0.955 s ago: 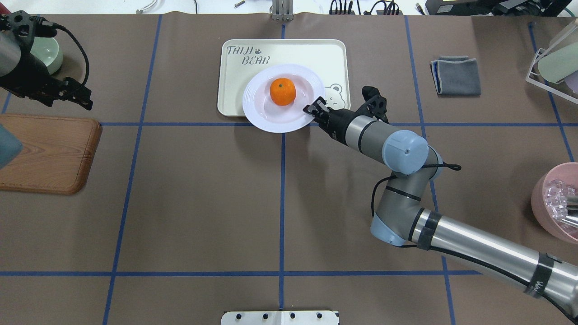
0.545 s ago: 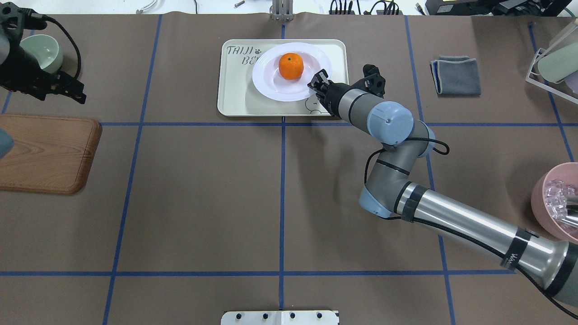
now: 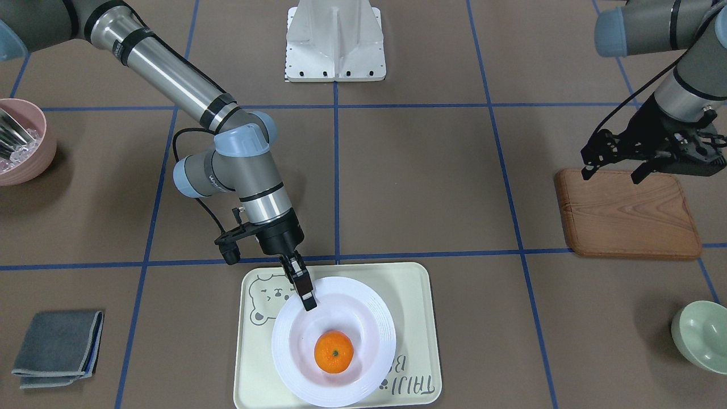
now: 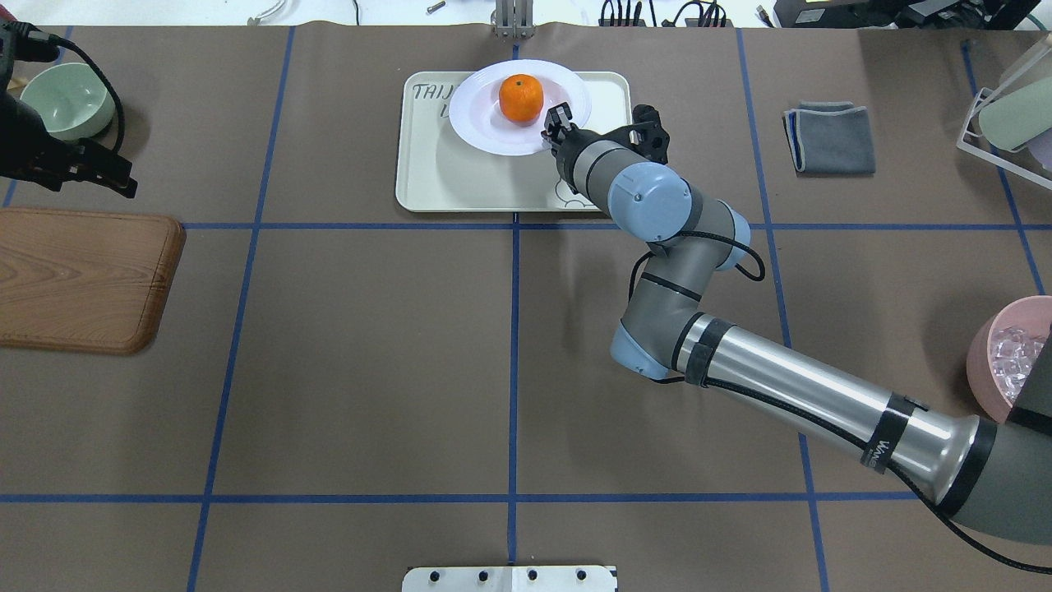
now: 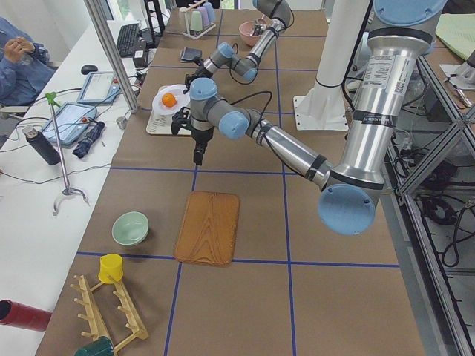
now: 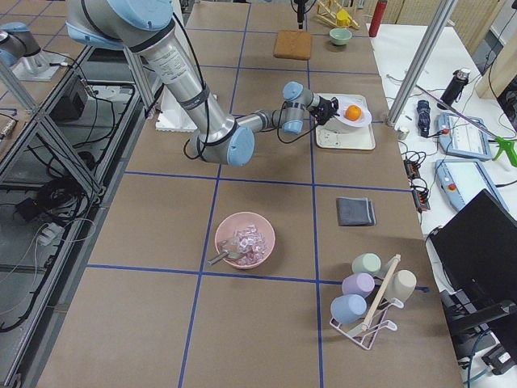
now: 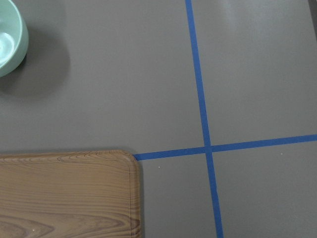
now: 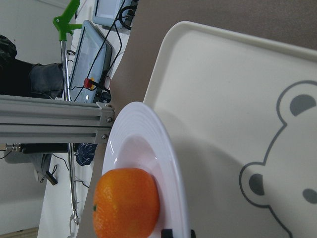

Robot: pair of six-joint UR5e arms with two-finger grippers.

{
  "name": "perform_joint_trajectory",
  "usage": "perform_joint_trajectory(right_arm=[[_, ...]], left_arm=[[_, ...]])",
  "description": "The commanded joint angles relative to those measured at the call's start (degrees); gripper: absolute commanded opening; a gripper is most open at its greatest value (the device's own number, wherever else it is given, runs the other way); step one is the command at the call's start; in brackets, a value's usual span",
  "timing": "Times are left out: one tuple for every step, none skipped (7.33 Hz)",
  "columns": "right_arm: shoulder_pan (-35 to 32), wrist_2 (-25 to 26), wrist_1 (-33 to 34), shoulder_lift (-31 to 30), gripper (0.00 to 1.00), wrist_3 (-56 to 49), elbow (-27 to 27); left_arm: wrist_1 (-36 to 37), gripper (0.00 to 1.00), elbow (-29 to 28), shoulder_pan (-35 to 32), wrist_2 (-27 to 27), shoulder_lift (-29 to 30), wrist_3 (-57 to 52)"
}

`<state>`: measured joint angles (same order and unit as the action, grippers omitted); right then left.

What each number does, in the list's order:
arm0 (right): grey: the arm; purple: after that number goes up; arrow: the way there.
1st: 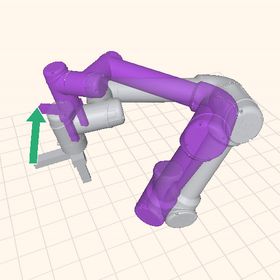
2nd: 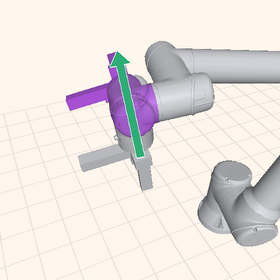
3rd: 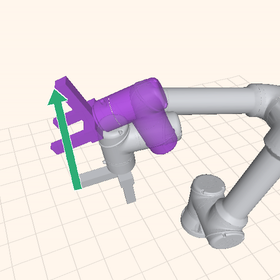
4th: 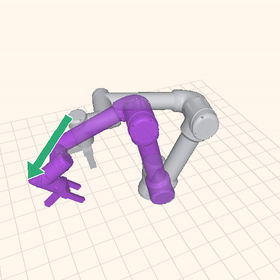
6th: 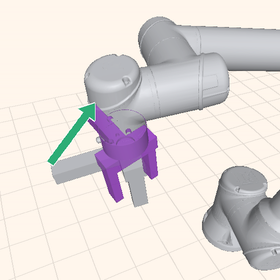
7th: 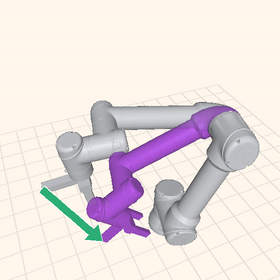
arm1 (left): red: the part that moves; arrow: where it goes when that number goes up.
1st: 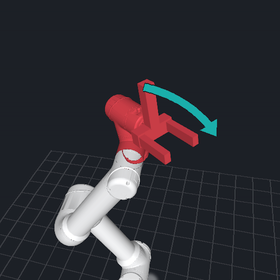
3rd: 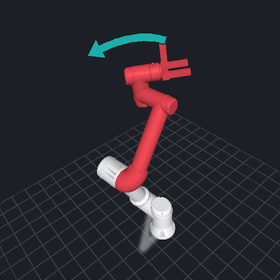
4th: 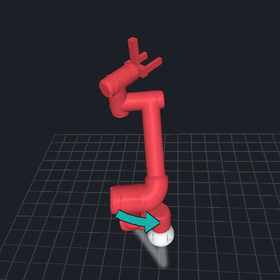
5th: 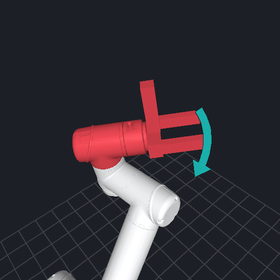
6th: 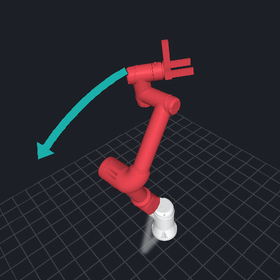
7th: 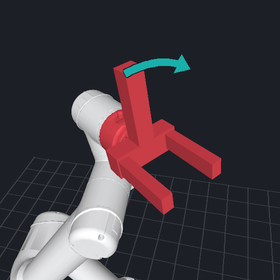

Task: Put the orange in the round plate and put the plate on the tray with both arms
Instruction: 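Slide the plate with the right gripper onto the bear tray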

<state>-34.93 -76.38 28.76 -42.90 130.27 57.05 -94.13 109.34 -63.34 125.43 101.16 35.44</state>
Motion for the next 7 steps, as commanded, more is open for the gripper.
perform_joint_trajectory(right_arm=[[0.82,0.27,0.24,0.80,0.17,0.16,-1.68],[0.91,0.27,0.24,0.72,0.44,0.16,-1.68],[0.91,0.27,0.24,0.80,0.99,0.07,-1.51],[1.00,0.27,0.33,0.46,1.00,-0.11,-0.98],[1.17,0.18,0.59,-1.72,1.00,-0.46,3.02],[1.35,-0.25,3.12,-6.62,1.00,-0.55,12.03],[3.18,-0.69,8.36,-12.41,1.00,-1.16,22.91]], left_arm=[[0.00,0.97,0.08,-0.03,-0.01,-0.09,-0.02],[0.00,0.97,-0.01,-0.03,-0.09,0.00,-0.02],[0.00,0.97,0.08,-0.03,-0.01,0.09,-0.02],[0.00,0.97,0.17,-0.12,-0.01,0.09,0.06],[0.00,0.97,0.17,-0.47,-0.01,0.17,-0.02],[0.00,0.97,0.08,-0.56,-0.01,0.26,-0.02],[0.00,0.97,0.08,-0.56,-0.01,0.35,-0.02]])
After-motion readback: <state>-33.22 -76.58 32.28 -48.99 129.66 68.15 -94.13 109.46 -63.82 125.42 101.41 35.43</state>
